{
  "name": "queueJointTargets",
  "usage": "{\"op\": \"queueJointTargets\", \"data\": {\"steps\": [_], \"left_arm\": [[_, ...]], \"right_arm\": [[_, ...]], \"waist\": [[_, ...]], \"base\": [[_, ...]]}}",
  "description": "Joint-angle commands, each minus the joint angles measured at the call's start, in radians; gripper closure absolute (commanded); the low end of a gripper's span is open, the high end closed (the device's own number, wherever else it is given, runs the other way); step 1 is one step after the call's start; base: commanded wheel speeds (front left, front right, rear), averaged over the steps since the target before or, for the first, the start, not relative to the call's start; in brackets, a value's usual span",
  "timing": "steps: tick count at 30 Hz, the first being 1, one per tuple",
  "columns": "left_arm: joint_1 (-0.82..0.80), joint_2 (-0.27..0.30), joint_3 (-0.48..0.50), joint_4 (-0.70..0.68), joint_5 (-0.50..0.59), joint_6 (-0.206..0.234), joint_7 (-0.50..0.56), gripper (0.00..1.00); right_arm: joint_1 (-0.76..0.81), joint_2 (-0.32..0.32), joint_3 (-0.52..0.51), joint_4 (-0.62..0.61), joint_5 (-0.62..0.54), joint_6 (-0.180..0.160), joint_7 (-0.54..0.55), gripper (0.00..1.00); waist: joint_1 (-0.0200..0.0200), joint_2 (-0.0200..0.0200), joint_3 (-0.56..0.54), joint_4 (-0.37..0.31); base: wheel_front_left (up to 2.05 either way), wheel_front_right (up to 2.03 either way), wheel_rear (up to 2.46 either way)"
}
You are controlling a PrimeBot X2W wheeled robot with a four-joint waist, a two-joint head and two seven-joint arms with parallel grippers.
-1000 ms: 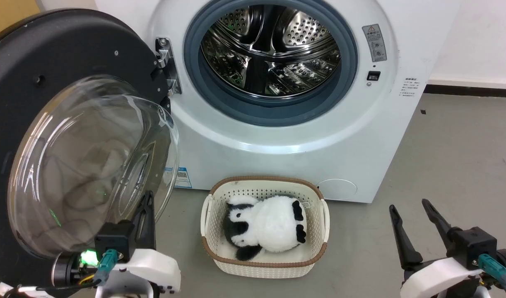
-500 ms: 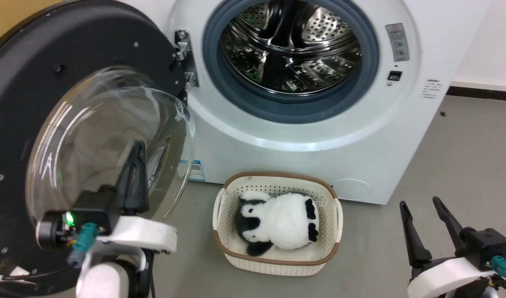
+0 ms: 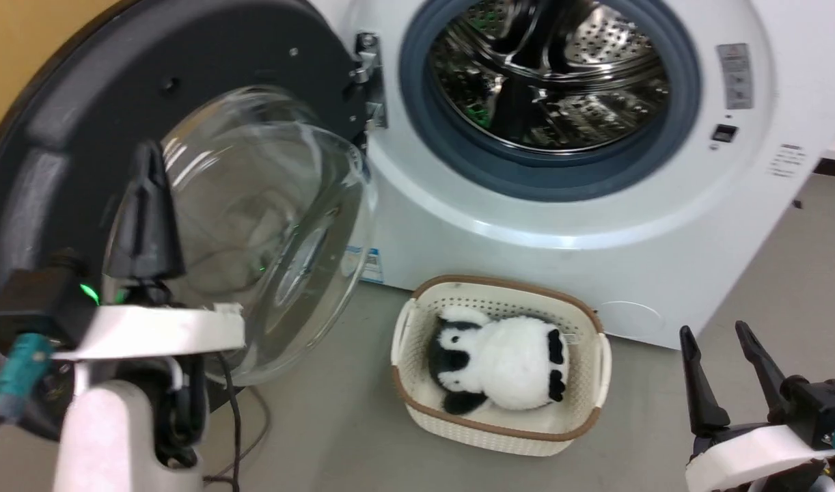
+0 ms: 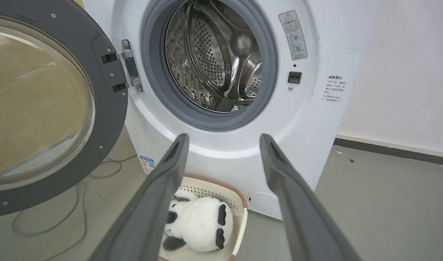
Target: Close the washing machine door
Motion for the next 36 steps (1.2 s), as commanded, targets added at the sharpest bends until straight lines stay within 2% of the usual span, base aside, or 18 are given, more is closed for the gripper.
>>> {"op": "queueJointTargets", "data": {"steps": [1, 7, 19, 28, 36], "left_arm": [[-0.034, 0.001, 0.018, -0.015, -0.028, -0.006, -0.012, 1.00], [-0.083, 0.000, 0.084, -0.025, -0.120, -0.016, -0.024, 1.00], [-0.140, 0.005, 0.268, 0.015, -0.344, -0.030, -0.049, 1.00], [-0.158, 0.047, 0.381, 0.134, -0.519, -0.039, -0.060, 1.00], [-0.176, 0.073, 0.449, 0.334, -0.733, -0.047, 0.015, 1.00]], "right_arm": [[-0.018, 0.002, -0.007, 0.001, 0.008, 0.000, -0.011, 0.00], [-0.021, 0.002, -0.019, 0.001, 0.012, 0.000, -0.024, 0.00], [-0.037, 0.002, -0.033, 0.001, 0.019, 0.000, -0.049, 0.00], [-0.043, 0.002, -0.050, 0.003, 0.025, 0.000, -0.066, 0.00], [-0.054, 0.003, -0.067, 0.004, 0.025, 0.001, -0.082, 0.00]], "waist": [[0.0000, 0.0000, 0.005, 0.026], [0.0000, 0.0000, 0.014, 0.078], [-0.0001, 0.0000, 0.041, 0.137], [-0.0001, 0.0000, 0.060, 0.173], [-0.0001, 0.0000, 0.081, 0.209]], "base": [[0.00, 0.00, 0.00], [0.00, 0.00, 0.00], [0.00, 0.00, 0.00], [0.00, 0.00, 0.00], [0.00, 0.00, 0.00]]}}
